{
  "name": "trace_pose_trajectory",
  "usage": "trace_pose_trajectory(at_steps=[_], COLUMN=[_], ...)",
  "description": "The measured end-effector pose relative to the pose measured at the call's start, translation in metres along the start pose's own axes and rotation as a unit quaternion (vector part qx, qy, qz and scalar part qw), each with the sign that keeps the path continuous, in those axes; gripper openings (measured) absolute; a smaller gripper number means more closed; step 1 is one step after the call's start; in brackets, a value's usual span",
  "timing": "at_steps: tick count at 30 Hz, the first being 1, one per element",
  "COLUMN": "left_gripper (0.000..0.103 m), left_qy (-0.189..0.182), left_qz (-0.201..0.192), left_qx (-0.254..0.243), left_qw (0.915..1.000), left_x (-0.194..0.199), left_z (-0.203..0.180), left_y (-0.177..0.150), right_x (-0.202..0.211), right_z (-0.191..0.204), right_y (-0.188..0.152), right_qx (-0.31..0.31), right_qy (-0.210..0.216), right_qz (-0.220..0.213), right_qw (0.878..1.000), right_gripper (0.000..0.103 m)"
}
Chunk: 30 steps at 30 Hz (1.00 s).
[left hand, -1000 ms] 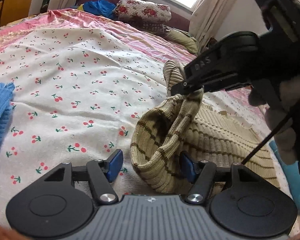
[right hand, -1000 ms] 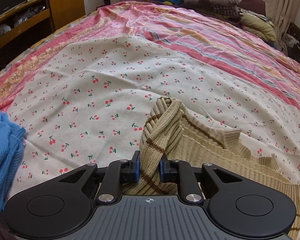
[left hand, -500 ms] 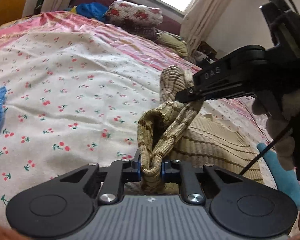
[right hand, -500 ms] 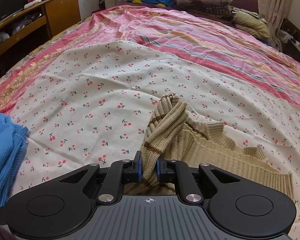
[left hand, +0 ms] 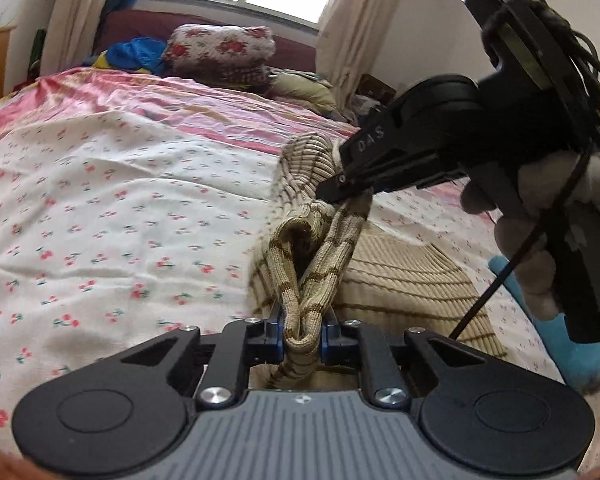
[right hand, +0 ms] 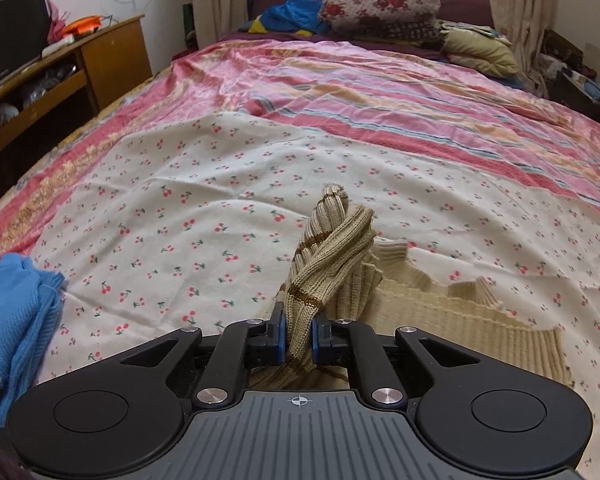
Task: Fold small clothes
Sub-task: 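Lift the folded edge with both grippers and fold it over the sweater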
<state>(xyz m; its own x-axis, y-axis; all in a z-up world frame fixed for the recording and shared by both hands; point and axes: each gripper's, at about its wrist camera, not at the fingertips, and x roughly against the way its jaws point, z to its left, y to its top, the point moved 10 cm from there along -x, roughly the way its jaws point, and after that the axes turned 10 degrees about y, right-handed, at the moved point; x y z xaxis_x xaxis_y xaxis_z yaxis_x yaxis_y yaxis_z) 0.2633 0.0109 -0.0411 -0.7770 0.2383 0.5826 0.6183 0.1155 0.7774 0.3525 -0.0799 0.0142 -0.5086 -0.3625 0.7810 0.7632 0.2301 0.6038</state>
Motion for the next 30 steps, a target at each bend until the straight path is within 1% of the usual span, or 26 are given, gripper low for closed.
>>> trace_pose_trajectory(at_steps=[6,9,15,17,19,20,21,22,25,26,28,30], left_gripper=[0.022,0.022,0.021,0.021,0.021,0.021,0.021,0.021,0.021,0.021,0.021,0.021], left_qy=[-0.019,-0.025,-0.034,-0.031,-0.022,-0.019,-0.015,-0.012,-0.011,-0.014,-0.016,-0.019], left_qz=[0.004,0.005,0.016,0.022,0.034,0.041,0.048,0.053,0.060,0.061,0.060,0.057], left_qx=[-0.021,-0.033,-0.045,-0.055,-0.065,-0.064,-0.061,-0.057,-0.038,-0.033,-0.031,-0.034], left_qw=[0.9996,0.9991,0.9983,0.9978,0.9971,0.9969,0.9969,0.9969,0.9974,0.9975,0.9976,0.9976], left_x=[-0.005,-0.007,-0.016,-0.018,-0.021,-0.021,-0.023,-0.024,-0.026,-0.026,-0.026,-0.026], left_z=[-0.041,-0.060,-0.088,-0.092,-0.089,-0.086,-0.082,-0.078,-0.069,-0.067,-0.068,-0.070], left_y=[0.003,0.005,0.002,-0.006,-0.018,-0.023,-0.029,-0.033,-0.039,-0.040,-0.039,-0.039], right_x=[0.025,0.037,0.053,0.054,0.048,0.045,0.041,0.037,0.024,0.020,0.018,0.024], right_z=[-0.034,-0.055,-0.092,-0.101,-0.106,-0.108,-0.109,-0.109,-0.110,-0.112,-0.119,-0.129], right_y=[-0.006,-0.009,-0.022,-0.029,-0.040,-0.045,-0.051,-0.055,-0.064,-0.065,-0.063,-0.061], right_qx=[-0.024,-0.038,-0.064,-0.076,-0.088,-0.101,-0.112,-0.122,-0.173,-0.193,-0.218,-0.233], right_qy=[-0.006,-0.011,-0.018,-0.014,0.004,0.010,0.021,0.031,0.065,0.070,0.061,0.038], right_qz=[-0.018,-0.026,-0.036,-0.036,-0.020,-0.018,-0.018,-0.018,-0.019,-0.020,-0.025,-0.040], right_qw=[1.000,0.999,0.997,0.996,0.996,0.995,0.993,0.992,0.983,0.979,0.974,0.971], right_gripper=[0.009,0.007,0.006,0.006,0.007,0.011,0.011,0.014,0.014,0.015,0.019,0.023])
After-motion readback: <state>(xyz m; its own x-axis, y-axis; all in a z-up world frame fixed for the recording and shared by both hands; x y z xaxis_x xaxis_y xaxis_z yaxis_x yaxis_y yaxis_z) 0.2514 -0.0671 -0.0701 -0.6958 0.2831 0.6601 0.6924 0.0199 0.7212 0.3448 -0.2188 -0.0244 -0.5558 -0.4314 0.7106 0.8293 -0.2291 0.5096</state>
